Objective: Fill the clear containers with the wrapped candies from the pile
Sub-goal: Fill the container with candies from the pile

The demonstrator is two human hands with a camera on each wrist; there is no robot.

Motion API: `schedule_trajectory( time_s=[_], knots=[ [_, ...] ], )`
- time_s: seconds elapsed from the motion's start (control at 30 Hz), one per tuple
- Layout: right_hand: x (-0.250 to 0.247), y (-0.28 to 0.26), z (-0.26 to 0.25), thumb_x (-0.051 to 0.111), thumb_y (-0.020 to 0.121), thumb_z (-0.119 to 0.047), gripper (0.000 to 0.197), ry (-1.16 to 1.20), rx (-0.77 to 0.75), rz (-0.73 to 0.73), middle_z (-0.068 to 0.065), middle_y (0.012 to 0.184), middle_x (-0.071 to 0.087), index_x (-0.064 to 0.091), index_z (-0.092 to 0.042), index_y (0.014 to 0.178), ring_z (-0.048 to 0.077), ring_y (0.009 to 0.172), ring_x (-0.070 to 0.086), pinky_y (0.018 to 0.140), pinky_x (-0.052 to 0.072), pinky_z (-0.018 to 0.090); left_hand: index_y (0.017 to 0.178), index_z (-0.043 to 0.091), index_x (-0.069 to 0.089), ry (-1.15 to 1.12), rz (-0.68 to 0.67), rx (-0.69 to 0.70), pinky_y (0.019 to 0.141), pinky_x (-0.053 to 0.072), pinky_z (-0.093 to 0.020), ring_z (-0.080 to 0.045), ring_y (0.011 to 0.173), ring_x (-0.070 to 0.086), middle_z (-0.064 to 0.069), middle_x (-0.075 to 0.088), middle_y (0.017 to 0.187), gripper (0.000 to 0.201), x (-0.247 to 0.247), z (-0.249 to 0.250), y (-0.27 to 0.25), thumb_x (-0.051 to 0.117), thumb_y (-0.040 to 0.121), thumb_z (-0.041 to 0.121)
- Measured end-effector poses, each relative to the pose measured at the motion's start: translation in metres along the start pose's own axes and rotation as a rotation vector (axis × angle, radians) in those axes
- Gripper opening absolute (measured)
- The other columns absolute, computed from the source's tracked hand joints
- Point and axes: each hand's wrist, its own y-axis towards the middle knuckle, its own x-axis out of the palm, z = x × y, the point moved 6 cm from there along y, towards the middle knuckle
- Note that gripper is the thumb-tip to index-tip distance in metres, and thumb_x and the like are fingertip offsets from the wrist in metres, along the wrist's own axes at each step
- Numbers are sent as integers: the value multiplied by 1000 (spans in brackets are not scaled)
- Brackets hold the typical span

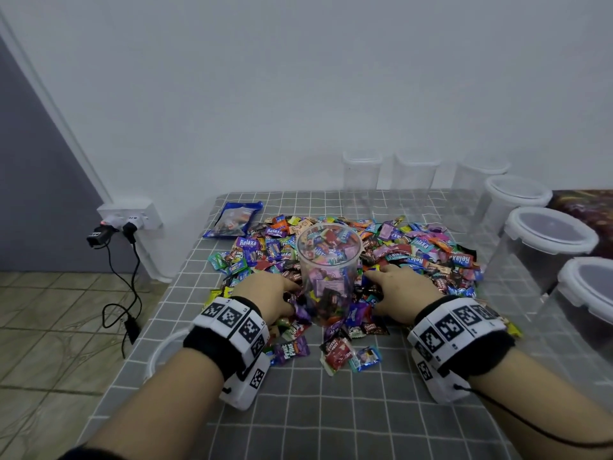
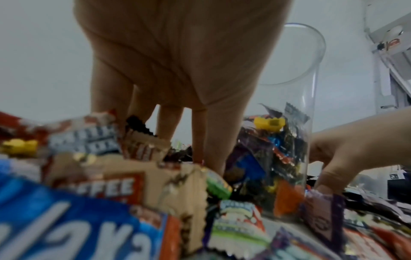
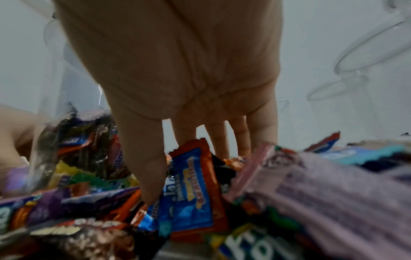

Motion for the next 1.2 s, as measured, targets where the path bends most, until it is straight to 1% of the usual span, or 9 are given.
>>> schedule_trajectory(
  time_s=[0.13,0.23,0.33,0.4,0.5,0.57,0.77,1.03,1.2],
  knots=[
    [-4,0,-3,59,90,-29,55,28,-3,57,6,135,43,38,-27,141,27,121,47,92,44,34,131,35,53,30,49,19,91,50,-36,-21,109,58,0,64,120,42,-1,3,1,57,90,28],
    [-2,1,-3,62,88,-28,60,43,-1,72,7,133,44,36,-24,142,28,119,48,91,45,34,135,35,46,-12,65,18,86,51,-35,-22,108,58,0,62,120,51,-1,4,0,60,86,33],
    [2,2,-3,63,87,-33,74,28,8,37,9,136,39,21,-27,147,31,122,44,90,45,36,145,41,24,-16,-12,12,94,47,-37,-26,126,46,-3,33,150,75,7,1,1,64,81,39],
    [3,3,-3,63,88,-35,71,9,9,22,10,136,37,23,-28,147,32,122,42,92,45,37,146,44,18,22,-62,-12,95,46,-38,-27,130,42,-5,21,155,78,10,0,0,63,82,38],
    [2,4,-3,62,88,-33,61,20,3,34,9,132,39,36,-26,142,31,120,44,93,45,37,143,41,30,42,-36,2,86,50,-35,-24,116,53,-4,51,135,67,7,6,2,59,85,28],
    [0,4,-4,61,89,-30,56,37,-2,58,8,131,41,39,-26,140,29,119,46,93,45,36,140,39,37,53,-11,-8,83,49,-33,-24,111,56,-3,59,126,59,5,9,1,55,88,20],
    [-6,1,-6,54,92,-20,41,64,-19,117,9,124,46,48,-21,132,28,112,53,87,47,36,128,29,55,65,63,-22,81,50,-35,-28,106,58,-7,64,115,46,1,11,-1,47,88,6],
    [-13,-2,-4,48,94,-15,31,113,11,197,10,134,43,52,-14,125,28,111,54,82,44,32,109,23,67,4,138,-36,89,50,-37,-24,102,60,-3,67,108,26,-4,3,-1,50,91,14],
    [-19,-4,0,48,93,-16,29,176,45,271,9,128,47,55,-12,121,26,109,54,85,45,31,107,25,68,-68,243,-61,85,48,-32,-21,101,59,0,66,108,24,-11,-3,-5,50,92,18]
  ],
)
